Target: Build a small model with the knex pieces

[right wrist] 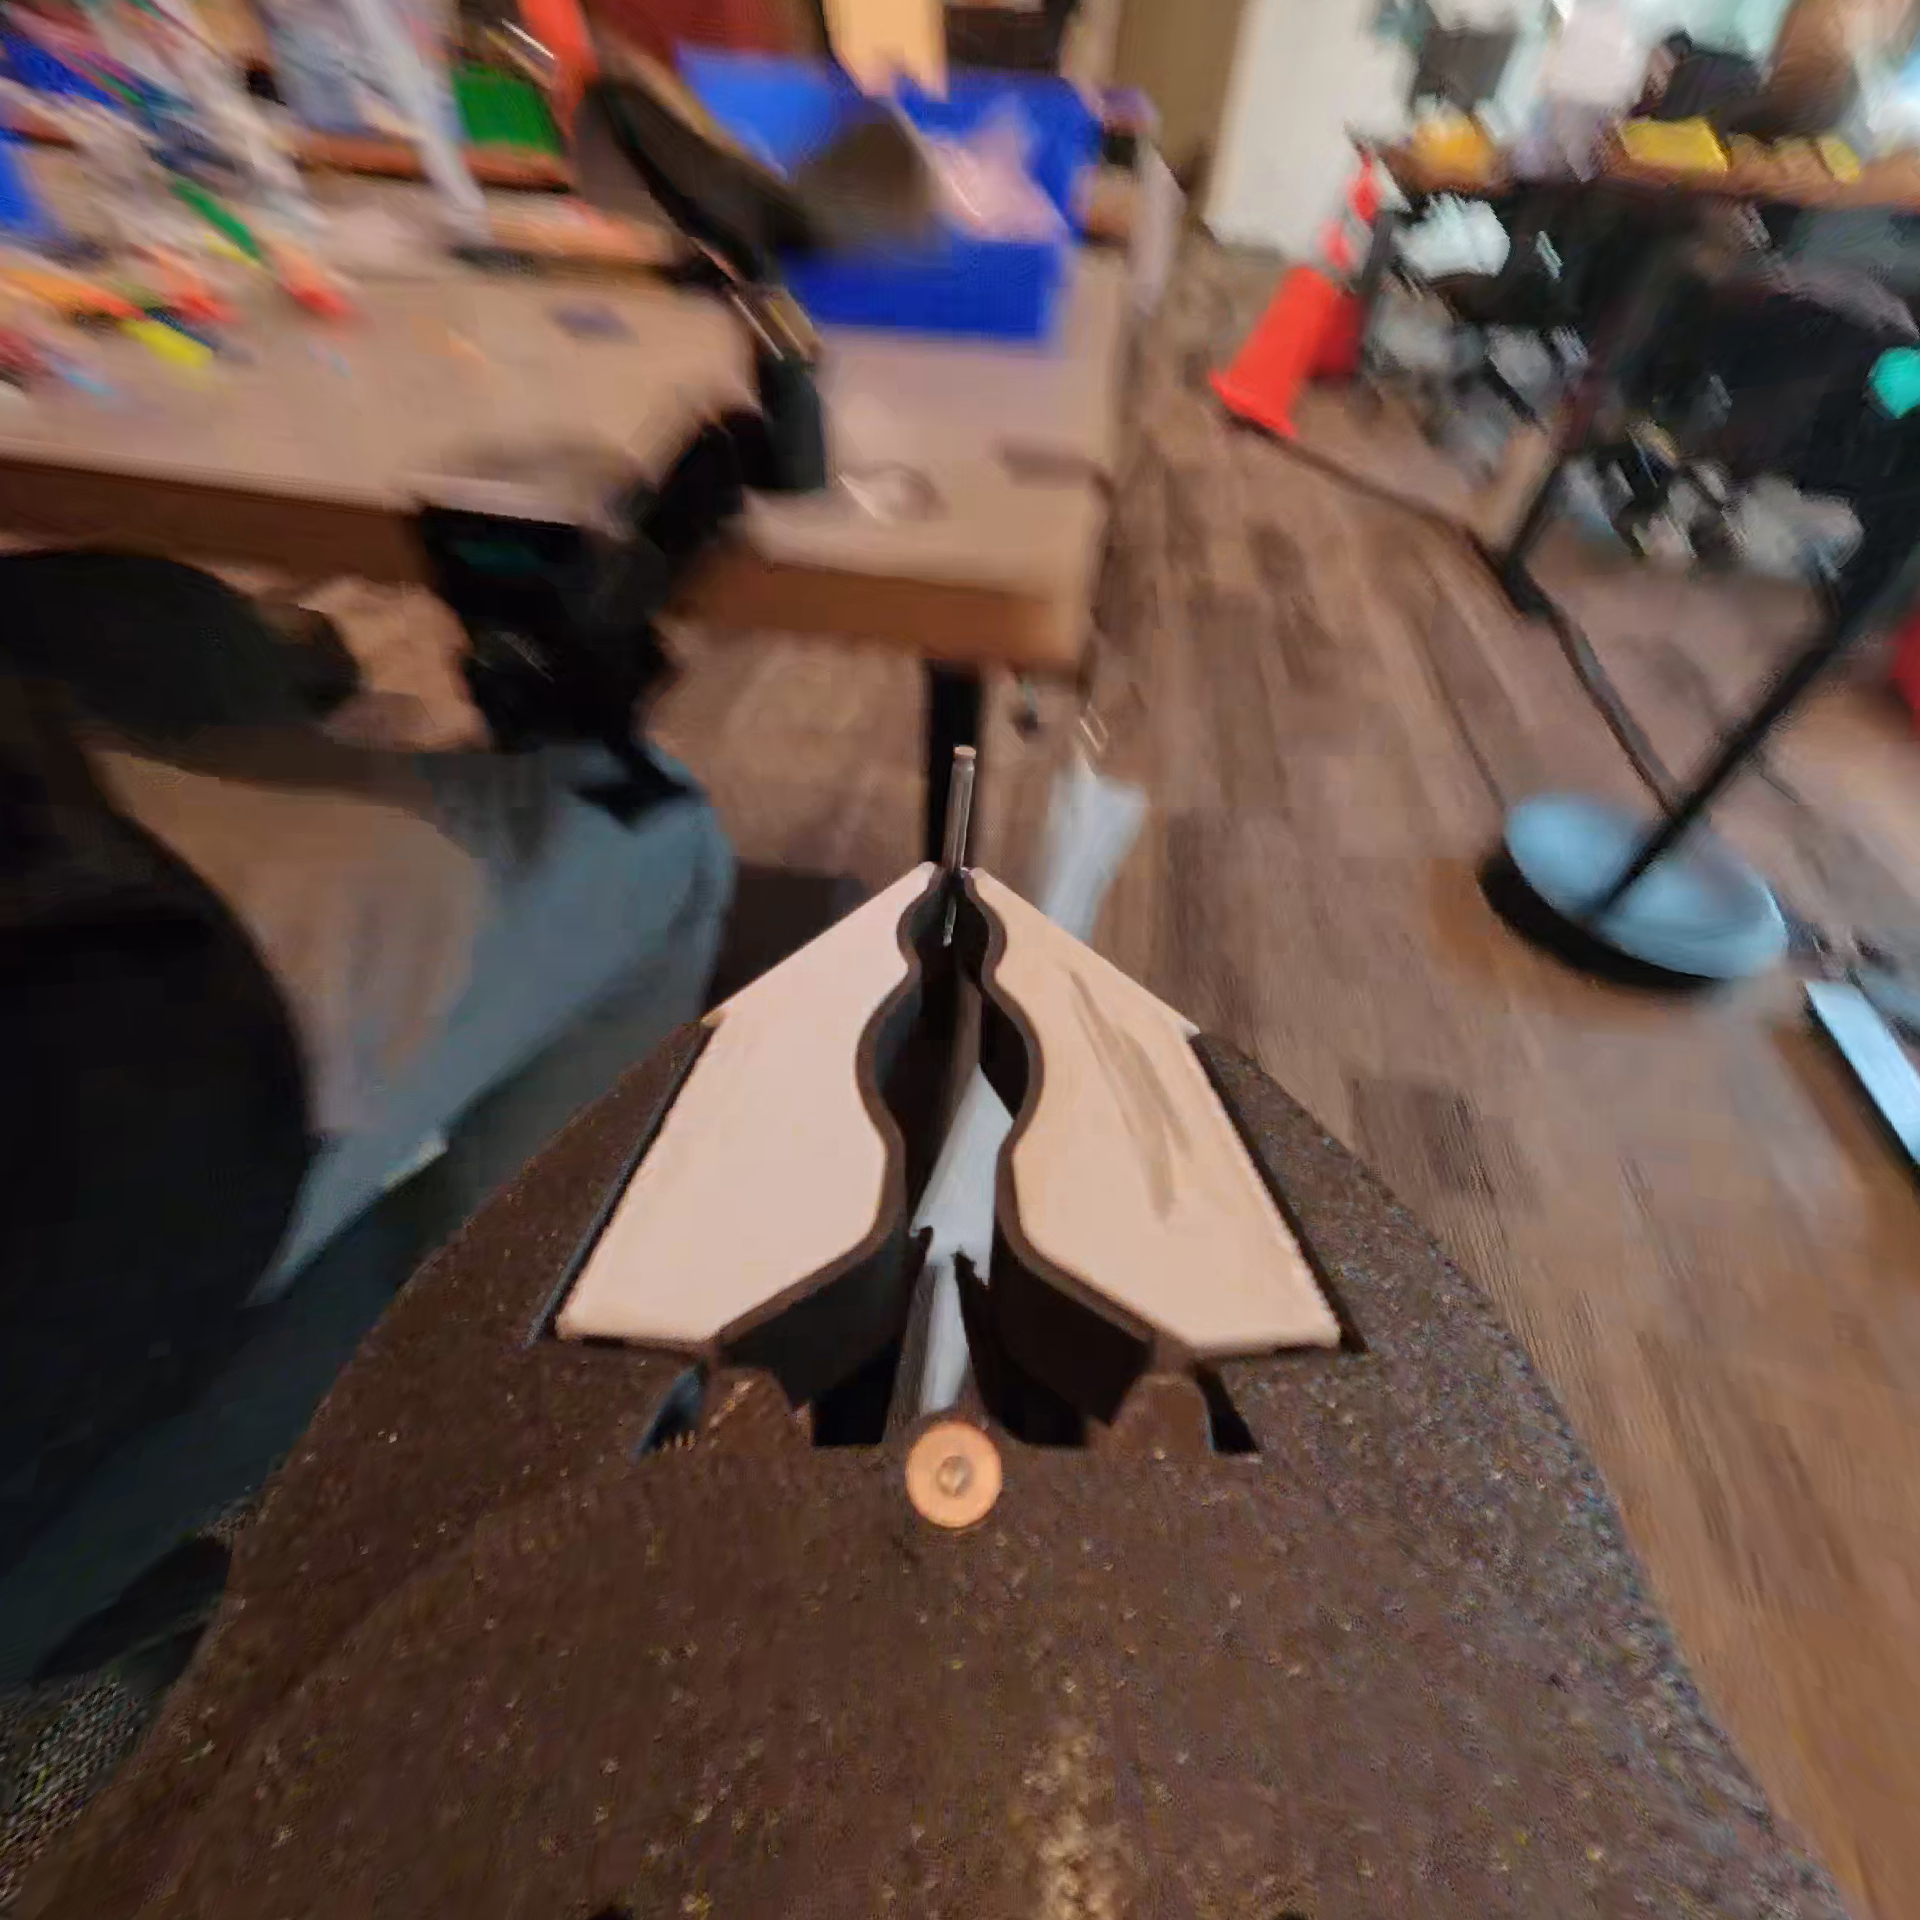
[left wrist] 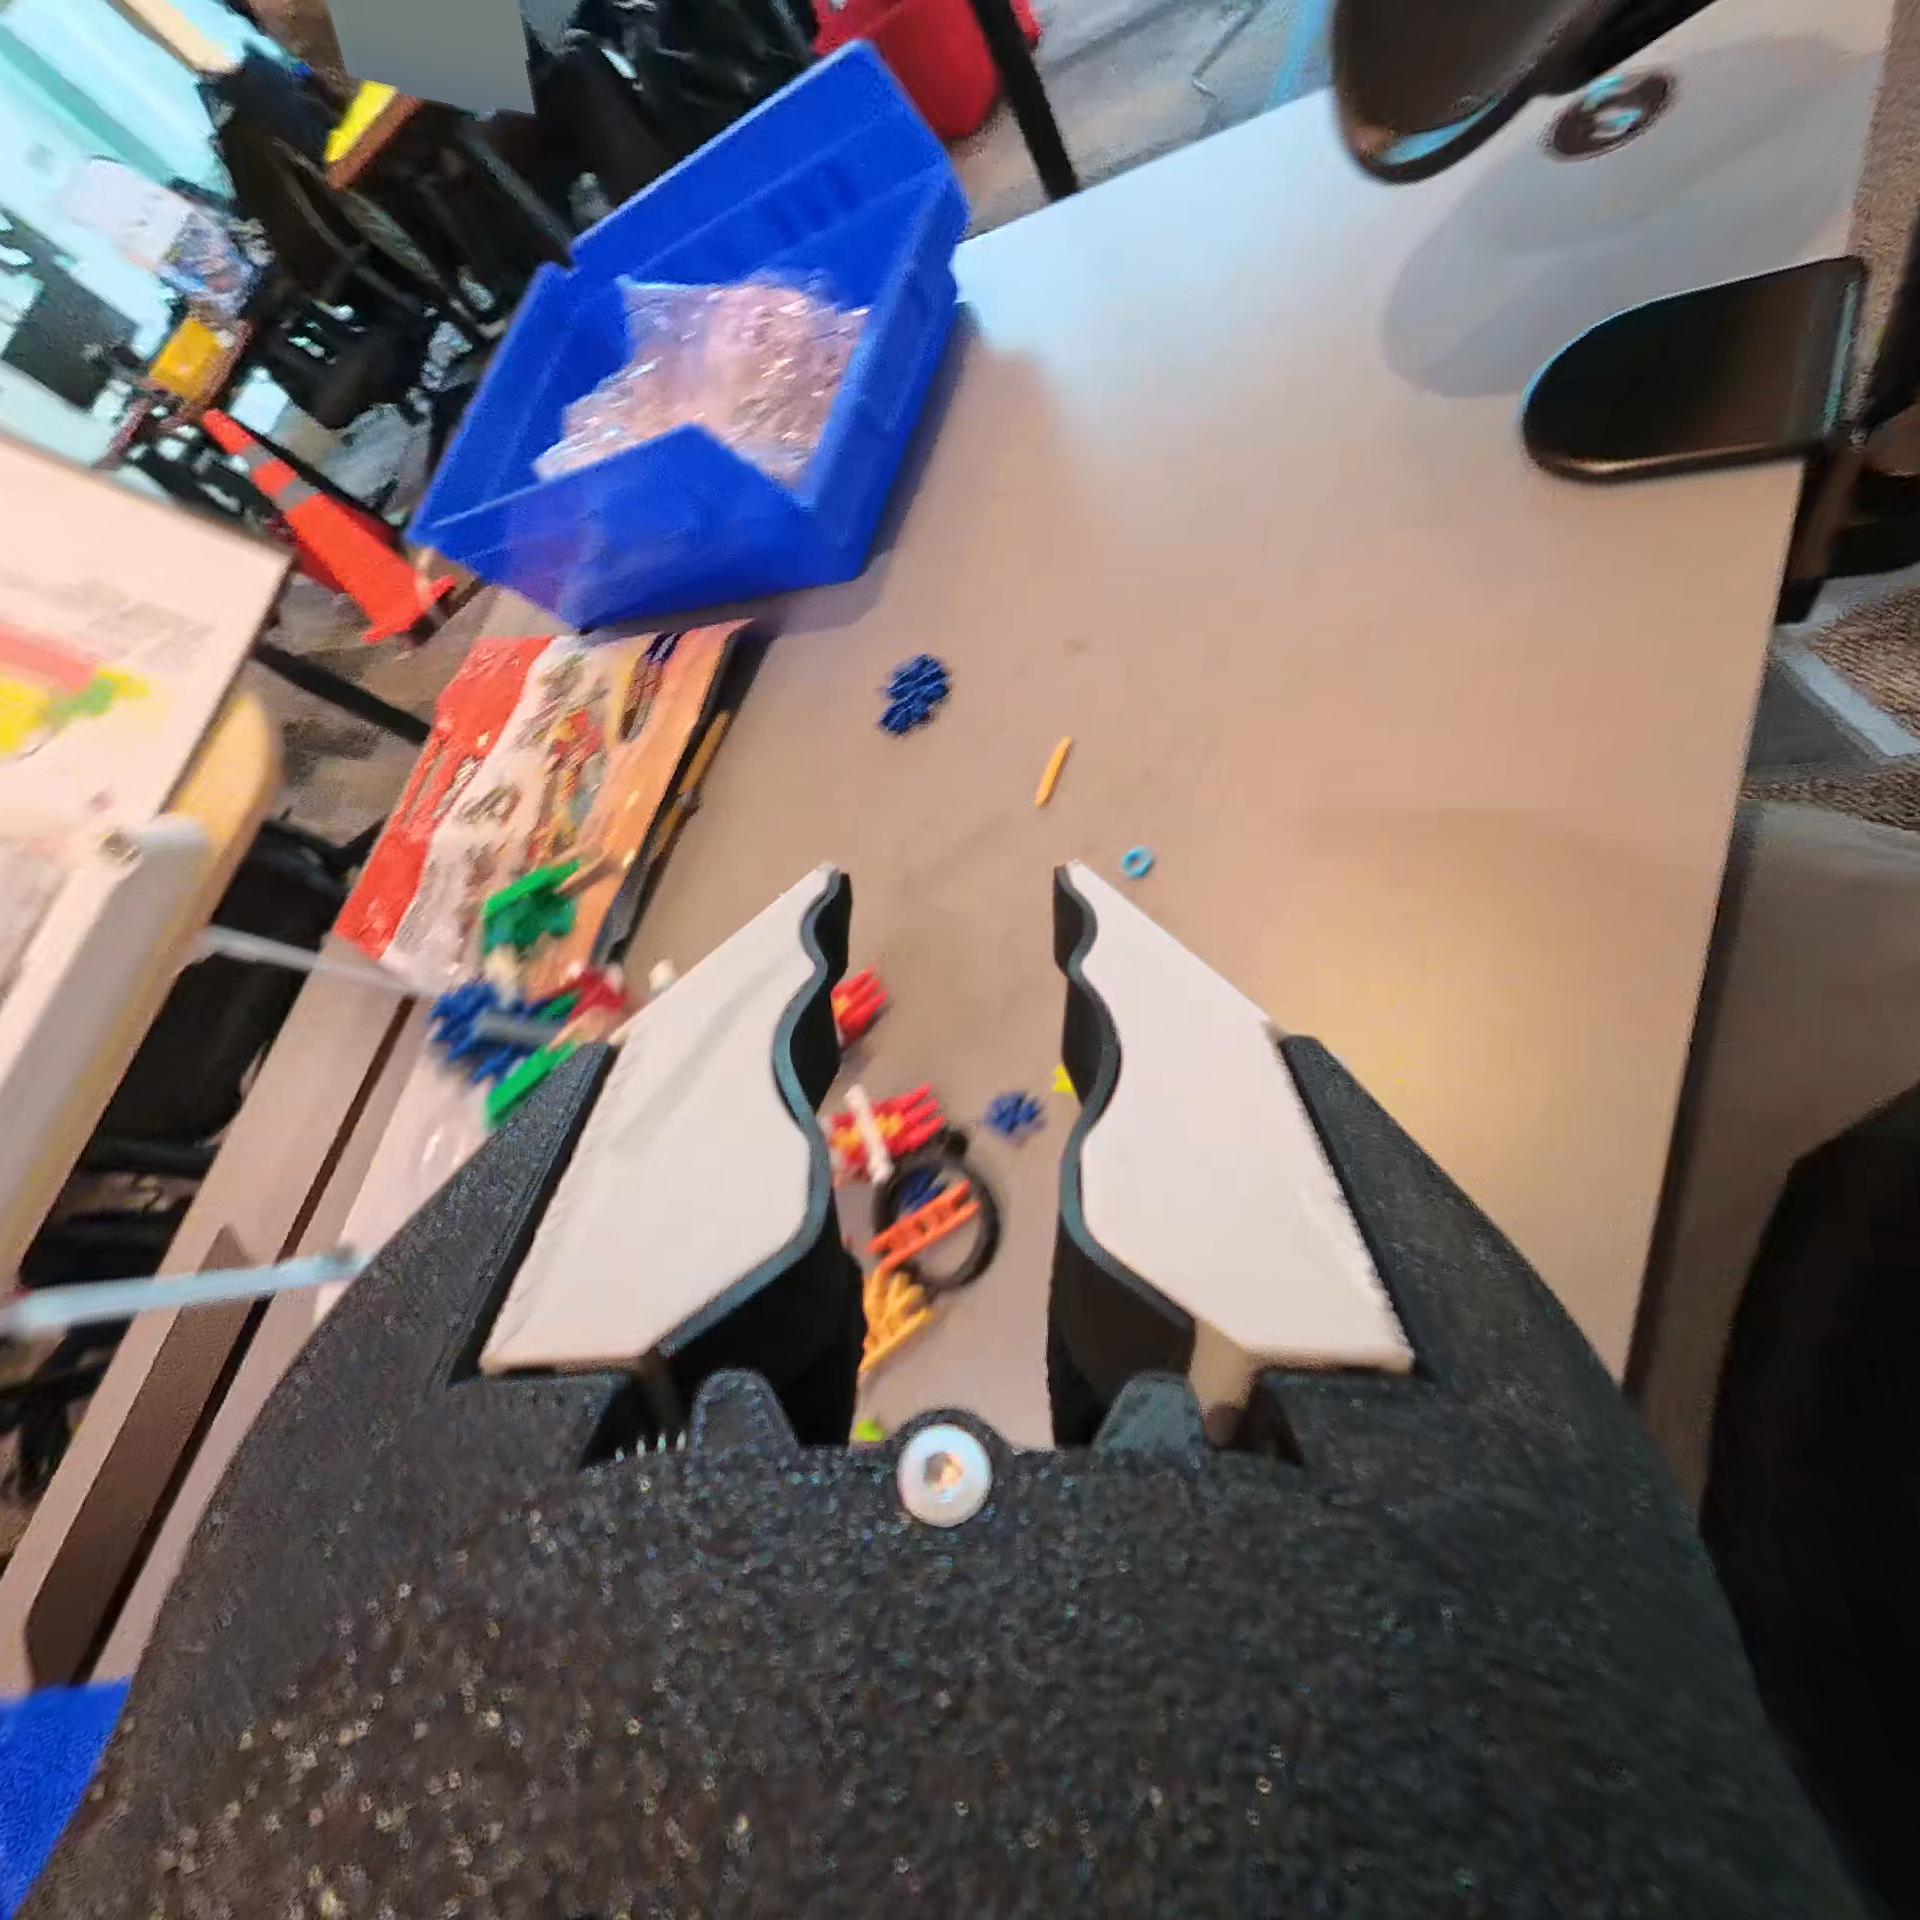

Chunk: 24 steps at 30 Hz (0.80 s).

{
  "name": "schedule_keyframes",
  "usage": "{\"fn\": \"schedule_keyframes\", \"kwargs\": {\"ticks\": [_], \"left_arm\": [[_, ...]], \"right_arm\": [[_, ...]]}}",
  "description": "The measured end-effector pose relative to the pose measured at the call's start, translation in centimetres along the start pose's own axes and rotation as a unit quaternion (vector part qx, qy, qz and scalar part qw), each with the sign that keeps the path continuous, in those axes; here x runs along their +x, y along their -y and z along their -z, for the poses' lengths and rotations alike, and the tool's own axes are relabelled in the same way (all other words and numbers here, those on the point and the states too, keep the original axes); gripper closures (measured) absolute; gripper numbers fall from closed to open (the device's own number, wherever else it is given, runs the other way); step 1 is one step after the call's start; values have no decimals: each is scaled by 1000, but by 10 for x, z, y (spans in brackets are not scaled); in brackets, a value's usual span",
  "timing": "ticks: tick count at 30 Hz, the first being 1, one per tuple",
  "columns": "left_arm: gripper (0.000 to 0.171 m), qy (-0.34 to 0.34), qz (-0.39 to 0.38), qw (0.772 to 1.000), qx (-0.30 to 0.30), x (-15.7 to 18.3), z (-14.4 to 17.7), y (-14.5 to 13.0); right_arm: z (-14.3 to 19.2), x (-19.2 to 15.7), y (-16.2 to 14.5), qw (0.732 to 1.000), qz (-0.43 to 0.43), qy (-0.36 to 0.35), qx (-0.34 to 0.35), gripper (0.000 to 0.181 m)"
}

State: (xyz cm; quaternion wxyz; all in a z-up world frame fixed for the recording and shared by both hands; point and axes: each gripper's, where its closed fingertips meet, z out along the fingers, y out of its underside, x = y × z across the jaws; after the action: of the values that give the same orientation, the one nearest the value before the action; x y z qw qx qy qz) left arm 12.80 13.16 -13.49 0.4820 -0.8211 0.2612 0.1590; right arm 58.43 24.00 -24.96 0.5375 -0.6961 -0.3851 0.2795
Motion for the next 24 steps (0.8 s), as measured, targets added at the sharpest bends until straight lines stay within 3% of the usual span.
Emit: {"fn": "schedule_keyframes", "kwargs": {"ticks": [2, 4, 8, 14, 20, 24], "left_arm": [[135, 15, 11, 1000, -5, -17, 21, -18], [137, 14, 19, 1000, -12, -26, 36, -37], [137, -16, 26, 999, -35, -25, 51, -72], [137, -49, 50, 996, -49, -18, 50, -108], [139, -61, 55, 994, -70, -24, 54, -132], [139, -78, 58, 993, -64, -21, 53, -136]], "right_arm": [[-10, -45, 62, 996, 43, 67, 47, 181], [-29, -87, 105, 987, 76, 120, 73, 181], [-78, -179, 155, 960, 83, 248, 98, 181], [-166, -278, 179, 930, 145, 329, 71, 181], [-232, -337, 171, 901, 205, 382, 7, 180], [-264, -349, 156, 887, 249, 385, -48, 180]]}}
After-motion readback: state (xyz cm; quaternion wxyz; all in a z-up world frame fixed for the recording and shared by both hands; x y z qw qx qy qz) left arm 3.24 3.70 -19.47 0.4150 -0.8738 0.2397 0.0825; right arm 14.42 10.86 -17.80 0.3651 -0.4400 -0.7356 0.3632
